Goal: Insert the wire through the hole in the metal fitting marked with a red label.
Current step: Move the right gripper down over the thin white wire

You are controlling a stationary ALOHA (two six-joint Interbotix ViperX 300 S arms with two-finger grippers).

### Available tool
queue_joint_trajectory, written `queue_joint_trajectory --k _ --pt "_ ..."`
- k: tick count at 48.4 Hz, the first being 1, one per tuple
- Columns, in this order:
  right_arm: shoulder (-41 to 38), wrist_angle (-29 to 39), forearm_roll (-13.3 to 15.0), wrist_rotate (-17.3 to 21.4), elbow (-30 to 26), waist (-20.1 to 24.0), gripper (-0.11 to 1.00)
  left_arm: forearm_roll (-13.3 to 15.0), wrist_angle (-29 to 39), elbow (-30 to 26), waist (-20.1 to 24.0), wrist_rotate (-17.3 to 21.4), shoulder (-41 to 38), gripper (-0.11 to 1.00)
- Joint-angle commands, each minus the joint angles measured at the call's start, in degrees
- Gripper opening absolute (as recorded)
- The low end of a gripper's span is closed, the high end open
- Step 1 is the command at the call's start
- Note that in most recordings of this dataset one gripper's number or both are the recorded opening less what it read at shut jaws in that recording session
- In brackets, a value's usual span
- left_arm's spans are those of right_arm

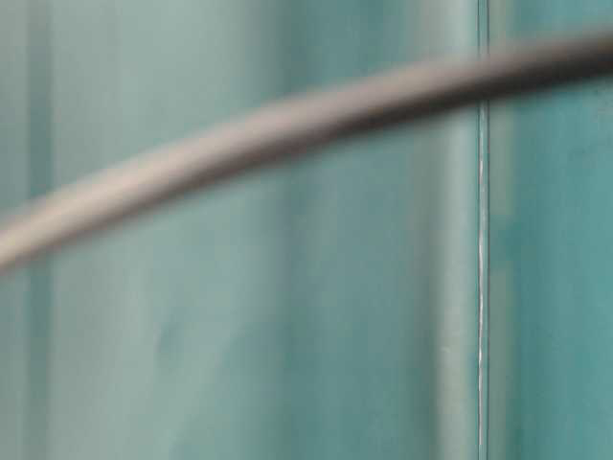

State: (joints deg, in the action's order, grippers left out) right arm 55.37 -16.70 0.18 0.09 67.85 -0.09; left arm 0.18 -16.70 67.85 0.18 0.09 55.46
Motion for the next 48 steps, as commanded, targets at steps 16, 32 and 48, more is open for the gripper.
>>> queue_joint_trajectory --k 16,32,48 --pt "-10.1 -2.2 -1.1 5.6 -2.2 -0.1 -0.03 1.7 -0.5 0.5 2.5 0.5 -2.3 -0.06" --pt "-20.0 -2.0 -1.1 7.6 -3.3 -0.1 -0.03 1.7 -4.3 3.3 2.4 0.0 -9.8 -0.05" --pt "-28.0 -1.6 -1.0 12.8 -4.0 0.1 0.19 1.8 -6.8 2.2 2.1 0.4 -21.4 0.31"
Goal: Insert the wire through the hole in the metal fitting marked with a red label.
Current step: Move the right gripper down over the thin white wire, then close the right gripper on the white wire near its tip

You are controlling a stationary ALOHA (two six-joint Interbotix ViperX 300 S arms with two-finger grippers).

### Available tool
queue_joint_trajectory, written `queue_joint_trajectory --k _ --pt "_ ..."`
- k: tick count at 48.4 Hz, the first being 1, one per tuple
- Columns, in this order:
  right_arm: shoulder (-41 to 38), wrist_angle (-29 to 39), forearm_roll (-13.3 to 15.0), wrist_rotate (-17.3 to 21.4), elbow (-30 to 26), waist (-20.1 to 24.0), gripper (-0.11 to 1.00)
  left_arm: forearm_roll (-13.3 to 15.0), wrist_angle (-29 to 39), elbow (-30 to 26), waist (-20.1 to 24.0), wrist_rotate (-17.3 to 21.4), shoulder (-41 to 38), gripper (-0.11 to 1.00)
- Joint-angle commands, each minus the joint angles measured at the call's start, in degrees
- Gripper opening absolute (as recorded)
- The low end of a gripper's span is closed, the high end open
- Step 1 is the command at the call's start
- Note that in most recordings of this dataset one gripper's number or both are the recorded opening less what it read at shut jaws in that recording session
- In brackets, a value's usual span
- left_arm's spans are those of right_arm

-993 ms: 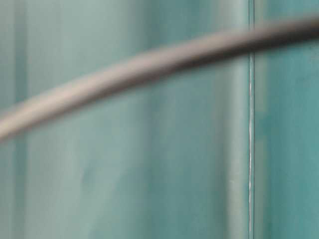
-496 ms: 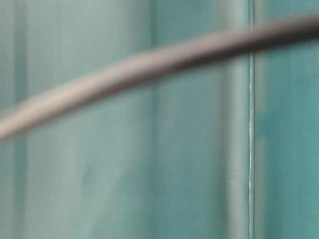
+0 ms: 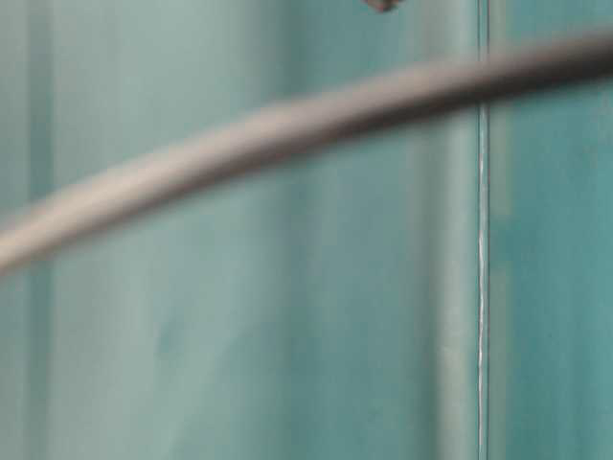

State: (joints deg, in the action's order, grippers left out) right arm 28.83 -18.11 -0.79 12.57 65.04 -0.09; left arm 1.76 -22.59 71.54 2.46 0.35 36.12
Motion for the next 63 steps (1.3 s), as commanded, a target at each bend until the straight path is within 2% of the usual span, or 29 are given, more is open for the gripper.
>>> queue_joint_trajectory --k 1,7,8,10,15,37,57,63 --pt "-2.0 -0.2 0.0 0.4 -1.2 0.1 0.24 0.1 -1.1 -1.6 -0.2 0.1 -2.7 0.37" --pt "-5.6 -0.2 0.0 1.8 -1.6 0.6 0.61 0.1 -3.5 -1.5 -0.2 0.4 -5.9 0.75" --pt "-6.2 -0.2 0.0 2.2 -1.8 0.8 0.67 0.1 -4.0 -1.5 -0.2 0.4 -6.2 0.79" --pt "-7.2 -0.2 0.0 2.5 -2.0 1.1 0.74 0.1 -4.8 -1.3 -0.2 0.4 -6.9 0.79" --pt "-9.5 -0.2 0.0 2.7 -2.8 1.8 0.7 0.1 -6.9 -0.8 -0.2 0.4 -8.3 0.77" --pt "-16.0 -0.2 0.0 3.0 -4.6 2.9 0.7 0.1 -8.7 -1.0 -0.2 0.7 -13.7 0.78" --pt "-20.8 0.4 -0.1 3.1 -6.9 4.2 0.69 0.2 -8.9 -0.6 -0.2 0.6 -14.1 0.78" --pt "-22.1 0.4 -0.1 4.5 -7.3 4.2 0.69 0.2 -8.8 -0.6 -0.2 0.6 -14.0 0.78"
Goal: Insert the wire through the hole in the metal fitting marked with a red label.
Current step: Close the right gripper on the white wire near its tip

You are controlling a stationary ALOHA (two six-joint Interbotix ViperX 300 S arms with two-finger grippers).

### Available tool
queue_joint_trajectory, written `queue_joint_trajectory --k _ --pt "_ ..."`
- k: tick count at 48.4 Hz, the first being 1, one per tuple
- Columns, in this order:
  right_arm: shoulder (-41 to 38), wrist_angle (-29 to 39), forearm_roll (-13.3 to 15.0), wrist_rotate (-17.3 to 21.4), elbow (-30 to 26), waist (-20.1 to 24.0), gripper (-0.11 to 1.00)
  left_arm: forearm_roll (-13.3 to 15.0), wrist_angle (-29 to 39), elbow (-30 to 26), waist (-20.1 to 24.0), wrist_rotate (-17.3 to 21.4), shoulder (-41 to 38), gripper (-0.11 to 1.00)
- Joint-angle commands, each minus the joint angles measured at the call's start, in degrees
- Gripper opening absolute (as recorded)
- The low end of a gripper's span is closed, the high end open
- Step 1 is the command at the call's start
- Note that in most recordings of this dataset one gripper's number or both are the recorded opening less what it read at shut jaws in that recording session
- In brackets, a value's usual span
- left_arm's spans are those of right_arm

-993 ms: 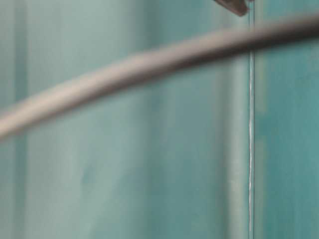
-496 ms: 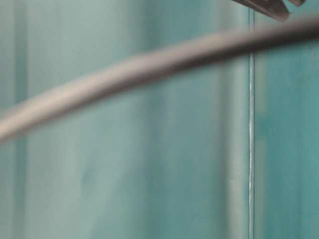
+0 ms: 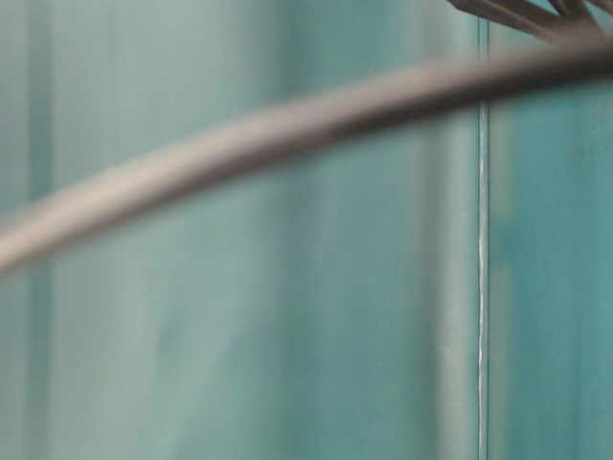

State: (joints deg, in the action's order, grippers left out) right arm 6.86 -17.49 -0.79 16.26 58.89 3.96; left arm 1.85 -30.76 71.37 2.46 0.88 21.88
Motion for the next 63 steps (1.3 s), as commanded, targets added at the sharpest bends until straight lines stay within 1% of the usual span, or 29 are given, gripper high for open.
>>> queue_joint_trajectory --k 1,6,15,24,34,47,63 --pt "-0.4 0.0 -0.1 1.1 -1.2 0.2 0.69 0.1 -0.6 -0.4 -0.2 0.1 0.3 0.78" --pt "-1.1 0.8 0.1 2.2 -1.1 0.2 0.69 0.1 -0.6 -0.4 -0.2 0.1 0.3 0.78" --pt "-1.8 1.4 0.1 2.5 -1.2 0.4 0.68 0.1 -0.7 -0.4 -0.2 0.1 0.3 0.78" --pt "-2.5 1.1 0.1 2.5 -1.3 1.1 0.62 0.1 -0.7 -0.4 -0.2 0.1 0.3 0.78" --pt "-4.2 1.1 0.1 2.5 -2.5 1.4 0.62 0.2 -0.6 -0.4 -0.2 0.1 0.2 0.78" --pt "-7.0 1.1 1.1 2.5 -5.2 1.4 0.62 0.2 -0.6 -0.2 -0.2 -0.1 0.2 0.78" --pt "-8.0 1.1 1.1 2.5 -5.4 1.4 0.62 0.2 -0.7 0.3 -0.2 -0.2 0.2 0.78"
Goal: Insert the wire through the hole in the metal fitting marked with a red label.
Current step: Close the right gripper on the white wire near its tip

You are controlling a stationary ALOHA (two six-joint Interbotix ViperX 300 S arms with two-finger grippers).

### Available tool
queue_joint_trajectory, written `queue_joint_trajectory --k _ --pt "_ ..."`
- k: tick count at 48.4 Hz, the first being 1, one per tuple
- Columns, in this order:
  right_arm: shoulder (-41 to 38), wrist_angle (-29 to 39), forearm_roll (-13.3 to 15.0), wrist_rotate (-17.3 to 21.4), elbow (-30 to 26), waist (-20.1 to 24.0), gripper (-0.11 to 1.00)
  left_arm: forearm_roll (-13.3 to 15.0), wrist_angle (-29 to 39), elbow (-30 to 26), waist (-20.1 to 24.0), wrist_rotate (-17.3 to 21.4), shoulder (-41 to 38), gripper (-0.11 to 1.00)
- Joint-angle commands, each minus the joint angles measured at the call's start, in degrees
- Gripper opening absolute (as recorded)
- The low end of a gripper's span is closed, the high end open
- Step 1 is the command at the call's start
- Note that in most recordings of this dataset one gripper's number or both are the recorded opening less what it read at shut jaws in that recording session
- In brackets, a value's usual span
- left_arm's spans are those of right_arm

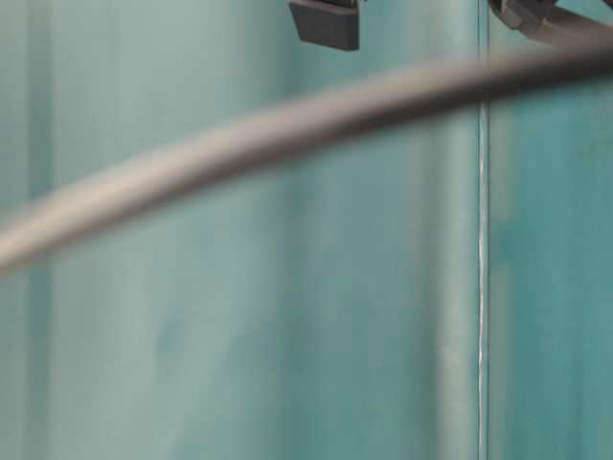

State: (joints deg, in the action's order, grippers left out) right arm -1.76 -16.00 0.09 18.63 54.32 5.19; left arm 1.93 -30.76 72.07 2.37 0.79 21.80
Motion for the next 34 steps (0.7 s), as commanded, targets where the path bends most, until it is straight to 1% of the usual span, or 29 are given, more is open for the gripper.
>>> queue_joint_trajectory --k 1,4,6,13,15,17,20,34 --pt "0.7 -0.4 0.2 0.2 -0.9 0.2 0.61 0.0 -0.7 -0.4 -0.1 -0.1 0.4 0.78" --pt "0.6 -0.4 0.2 0.2 -0.9 0.2 0.56 0.1 -0.6 -0.4 -0.1 -0.1 0.3 0.78" --pt "0.6 -0.4 0.2 0.2 -0.9 0.2 0.5 0.1 -0.6 -0.4 -0.1 -0.1 0.4 0.77" --pt "0.7 -0.4 0.2 0.1 -0.7 0.2 0.15 0.1 -0.6 -0.4 -0.1 -0.1 0.3 0.77" --pt "0.6 -0.4 0.2 0.0 -0.6 0.2 0.07 0.1 -0.7 -0.4 -0.1 -0.1 0.3 0.77" --pt "0.6 -0.3 0.2 0.0 -0.4 0.2 0.02 0.1 -0.6 -0.5 -0.1 -0.1 0.3 0.77" --pt "0.6 -0.2 0.2 -0.1 -0.4 0.2 -0.01 0.1 -0.6 -0.4 -0.1 -0.1 0.3 0.77" --pt "0.7 -0.8 0.2 -0.1 -0.3 0.2 -0.01 0.1 -0.6 -0.5 -0.1 -0.1 0.3 0.77"
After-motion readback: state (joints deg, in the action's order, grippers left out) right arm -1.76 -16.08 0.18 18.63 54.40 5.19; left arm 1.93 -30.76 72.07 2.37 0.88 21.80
